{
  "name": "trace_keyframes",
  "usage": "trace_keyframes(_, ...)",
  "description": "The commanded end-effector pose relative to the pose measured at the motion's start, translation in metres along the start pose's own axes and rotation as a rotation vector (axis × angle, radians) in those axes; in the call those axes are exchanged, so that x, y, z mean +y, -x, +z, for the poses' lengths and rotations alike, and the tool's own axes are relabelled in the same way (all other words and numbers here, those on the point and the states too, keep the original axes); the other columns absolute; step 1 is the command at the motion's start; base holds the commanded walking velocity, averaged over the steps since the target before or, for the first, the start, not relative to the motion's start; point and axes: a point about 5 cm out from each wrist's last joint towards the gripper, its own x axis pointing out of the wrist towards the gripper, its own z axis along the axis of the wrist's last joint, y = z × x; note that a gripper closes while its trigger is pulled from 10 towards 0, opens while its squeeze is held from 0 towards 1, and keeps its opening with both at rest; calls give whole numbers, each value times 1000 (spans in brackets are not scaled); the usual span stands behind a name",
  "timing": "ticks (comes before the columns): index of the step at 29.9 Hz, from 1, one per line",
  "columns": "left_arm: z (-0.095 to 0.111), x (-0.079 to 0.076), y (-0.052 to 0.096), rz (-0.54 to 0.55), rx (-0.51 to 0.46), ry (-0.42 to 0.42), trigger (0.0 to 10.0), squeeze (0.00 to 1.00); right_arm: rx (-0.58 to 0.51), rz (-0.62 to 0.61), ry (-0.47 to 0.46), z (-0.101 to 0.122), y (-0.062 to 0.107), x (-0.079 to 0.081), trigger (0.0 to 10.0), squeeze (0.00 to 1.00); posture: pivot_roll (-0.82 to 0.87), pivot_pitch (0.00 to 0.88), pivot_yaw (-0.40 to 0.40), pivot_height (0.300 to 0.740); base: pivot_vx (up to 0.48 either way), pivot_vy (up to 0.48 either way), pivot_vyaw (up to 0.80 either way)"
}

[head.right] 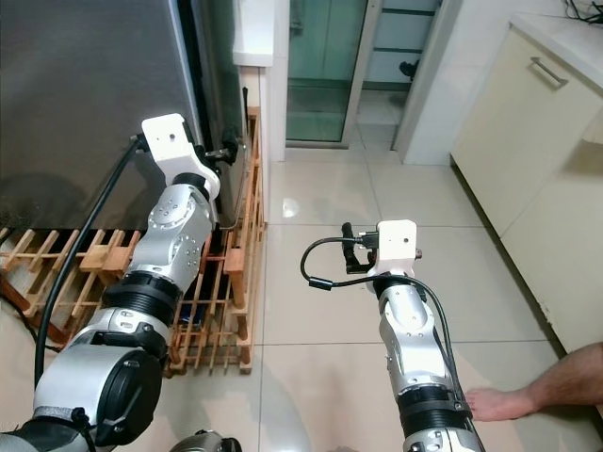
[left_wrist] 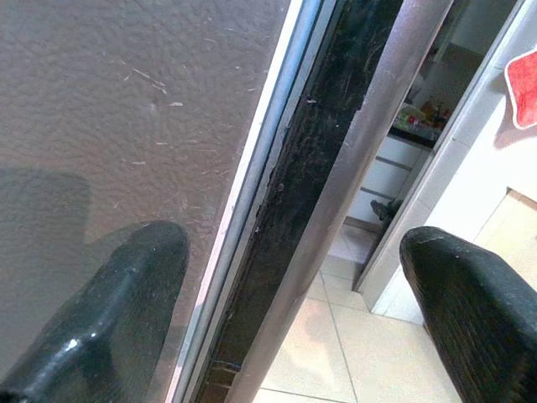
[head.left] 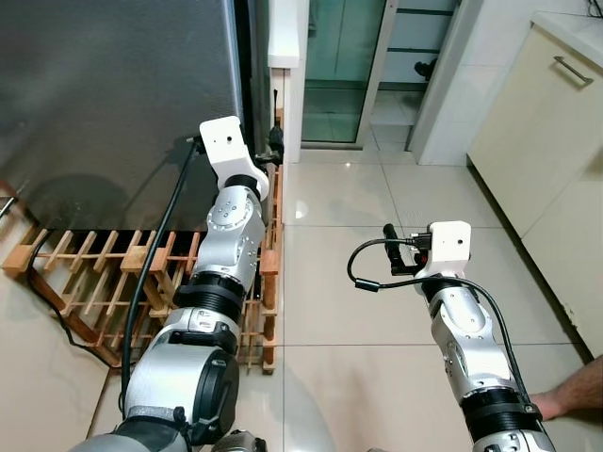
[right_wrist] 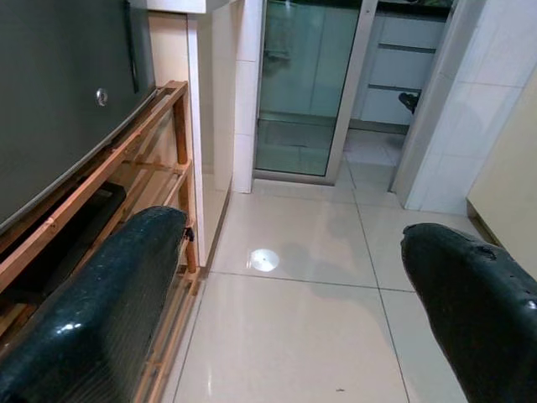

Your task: Restocking fridge

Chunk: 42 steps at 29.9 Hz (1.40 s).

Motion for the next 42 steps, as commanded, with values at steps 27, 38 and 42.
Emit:
trace_keyframes(27,28,-10,15,-137,-107,-80,10000,0,-36,244,-10,14,3,28,10000,0,-85,0,-15,740,0,0,0)
trace_keyframes(38,22,-25,1,-126,-65,-84,10000,0,-33,263,-3,16,-2,32,10000,0,-83,0,-21,740,0,0,0)
trace_keyframes(42,26,-32,-2,-148,-81,-85,10000,0,-33,264,-3,16,-2,32,10000,0,-89,0,-18,740,0,0,0)
